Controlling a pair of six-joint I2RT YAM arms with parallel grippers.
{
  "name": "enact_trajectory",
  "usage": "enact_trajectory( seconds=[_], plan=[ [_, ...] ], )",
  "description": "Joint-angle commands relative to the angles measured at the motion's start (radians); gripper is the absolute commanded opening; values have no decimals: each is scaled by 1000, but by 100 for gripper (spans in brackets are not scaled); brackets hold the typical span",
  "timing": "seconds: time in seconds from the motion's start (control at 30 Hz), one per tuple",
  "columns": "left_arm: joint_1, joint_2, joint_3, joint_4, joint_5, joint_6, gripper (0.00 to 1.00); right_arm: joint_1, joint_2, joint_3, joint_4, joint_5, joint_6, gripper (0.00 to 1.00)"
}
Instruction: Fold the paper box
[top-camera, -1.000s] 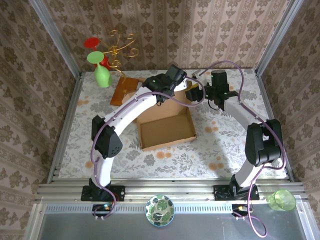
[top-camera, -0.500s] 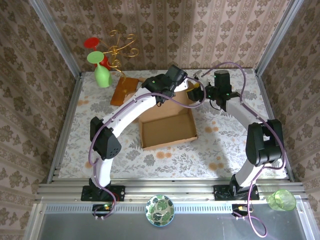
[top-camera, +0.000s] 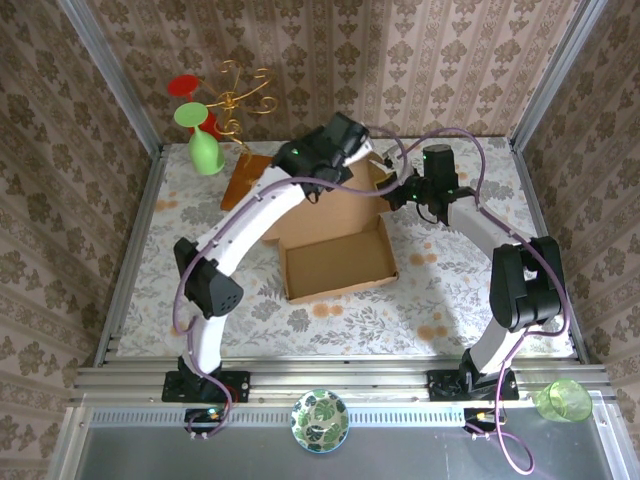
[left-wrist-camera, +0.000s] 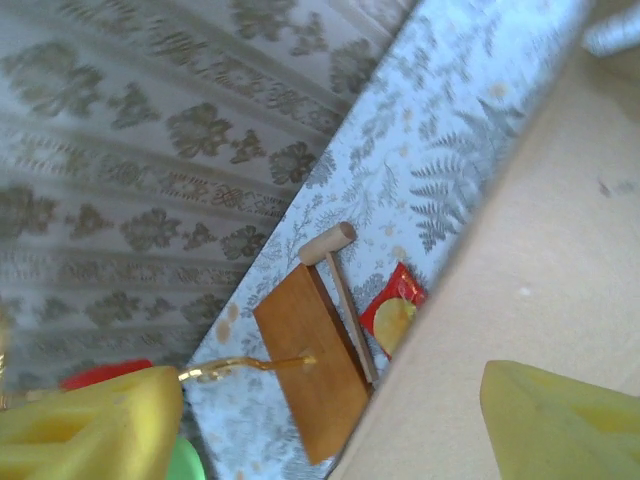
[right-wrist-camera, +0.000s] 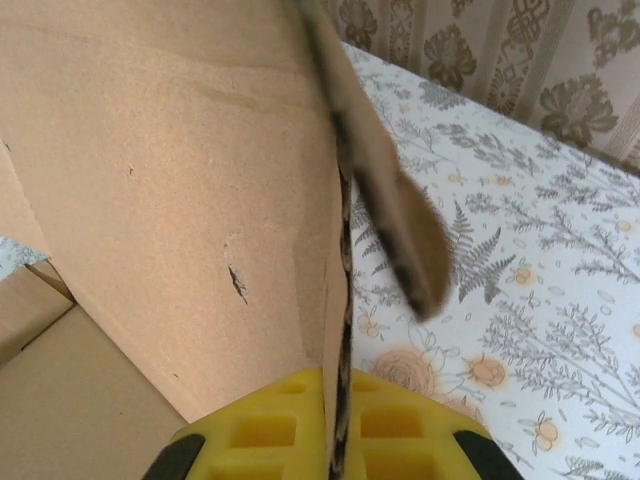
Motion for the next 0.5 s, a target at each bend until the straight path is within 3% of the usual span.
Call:
enact_trajectory(
  seconds=[0.0,0.17,0.33,0.47],
  plan=[
    [56,-91,8,-171,76,-338,81,-10,-35,-17,37,13,-12,0],
    [81,-357,-396,-77,123,-467,79,-20,-31,-13,53,8,-8,0],
    [268,-619,-801,39,359,-678,68,-21,-23,-18,84,10,9,0],
    [398,-740,-1011,183,500,-758,61,-24,-17,-35,118,20,29,0]
  ],
)
